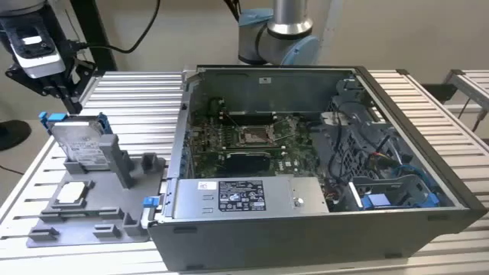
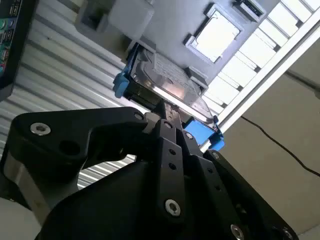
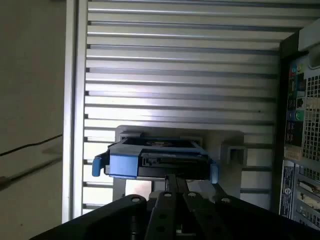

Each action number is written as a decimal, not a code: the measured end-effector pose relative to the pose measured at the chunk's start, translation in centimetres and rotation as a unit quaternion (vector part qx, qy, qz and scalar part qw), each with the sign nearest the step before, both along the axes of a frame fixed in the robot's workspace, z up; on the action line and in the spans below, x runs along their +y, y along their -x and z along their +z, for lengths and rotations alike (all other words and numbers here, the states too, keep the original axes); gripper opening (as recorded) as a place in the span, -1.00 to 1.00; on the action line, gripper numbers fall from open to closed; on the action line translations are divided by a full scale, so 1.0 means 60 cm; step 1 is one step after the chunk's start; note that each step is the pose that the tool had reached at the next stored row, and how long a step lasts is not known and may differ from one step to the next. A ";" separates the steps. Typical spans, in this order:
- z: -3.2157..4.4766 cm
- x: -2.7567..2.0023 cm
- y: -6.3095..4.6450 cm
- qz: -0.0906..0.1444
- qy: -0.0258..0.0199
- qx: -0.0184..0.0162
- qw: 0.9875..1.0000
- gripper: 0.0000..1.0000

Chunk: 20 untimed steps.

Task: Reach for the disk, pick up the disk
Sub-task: 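Reach for the disk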

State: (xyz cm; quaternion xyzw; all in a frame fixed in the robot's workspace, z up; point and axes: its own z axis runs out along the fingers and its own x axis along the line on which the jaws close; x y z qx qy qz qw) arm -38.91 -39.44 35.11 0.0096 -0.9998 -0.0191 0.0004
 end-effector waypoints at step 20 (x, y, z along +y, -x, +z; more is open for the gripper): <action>-0.001 0.0129 0.012 0.000 0.000 0.000 1.000 -1.00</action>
